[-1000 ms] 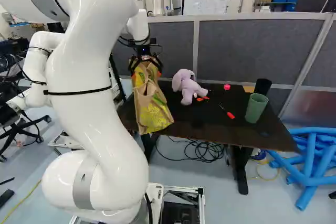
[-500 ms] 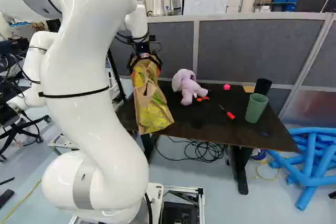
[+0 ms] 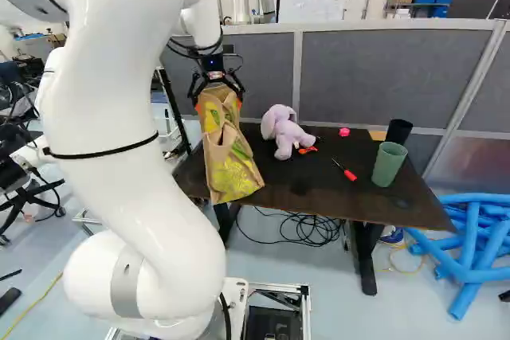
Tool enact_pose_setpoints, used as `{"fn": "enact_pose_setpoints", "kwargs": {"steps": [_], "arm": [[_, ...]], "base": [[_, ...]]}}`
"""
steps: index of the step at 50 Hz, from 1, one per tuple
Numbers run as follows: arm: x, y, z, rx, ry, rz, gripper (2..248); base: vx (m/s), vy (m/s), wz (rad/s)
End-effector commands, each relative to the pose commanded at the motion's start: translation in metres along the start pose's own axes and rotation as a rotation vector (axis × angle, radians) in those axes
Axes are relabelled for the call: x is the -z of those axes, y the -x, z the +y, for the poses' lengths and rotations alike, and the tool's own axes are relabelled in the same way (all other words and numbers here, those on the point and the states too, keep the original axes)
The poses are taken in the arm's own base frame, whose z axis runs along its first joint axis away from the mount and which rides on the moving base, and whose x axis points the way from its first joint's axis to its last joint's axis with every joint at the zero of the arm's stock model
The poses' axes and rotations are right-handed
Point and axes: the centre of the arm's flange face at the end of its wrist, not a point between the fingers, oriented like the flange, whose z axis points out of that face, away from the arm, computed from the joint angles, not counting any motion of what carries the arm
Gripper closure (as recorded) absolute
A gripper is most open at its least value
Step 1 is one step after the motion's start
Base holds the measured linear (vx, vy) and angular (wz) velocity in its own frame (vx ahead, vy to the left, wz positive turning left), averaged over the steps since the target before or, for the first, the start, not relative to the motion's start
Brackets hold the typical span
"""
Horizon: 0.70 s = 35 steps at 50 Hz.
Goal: Pick up the bag on the ground and place it on the table
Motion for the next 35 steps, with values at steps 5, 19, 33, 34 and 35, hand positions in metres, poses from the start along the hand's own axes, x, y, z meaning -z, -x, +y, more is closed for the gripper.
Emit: {"fn": "enact_pose_setpoints", "kwargs": {"steps": [5,19,33,34,35], "arm": [[0.008,0.004,-0.001,0.001,-0.002,-0.004,3],[0.03,0.014,-0.006,0.003,-0.006,-0.013,3],[0.052,0.023,-0.01,0.006,-0.005,-0.005,3],[0.054,0.024,-0.01,0.006,-0.005,-0.003,3],[0.055,0.025,-0.01,0.007,-0.005,-0.002,3]], "base": [[0.0,0.0,0.0],[0.0,0.0,0.0],[0.0,0.0,0.0],[0.0,0.0,0.0],[0.0,0.0,0.0]]}}
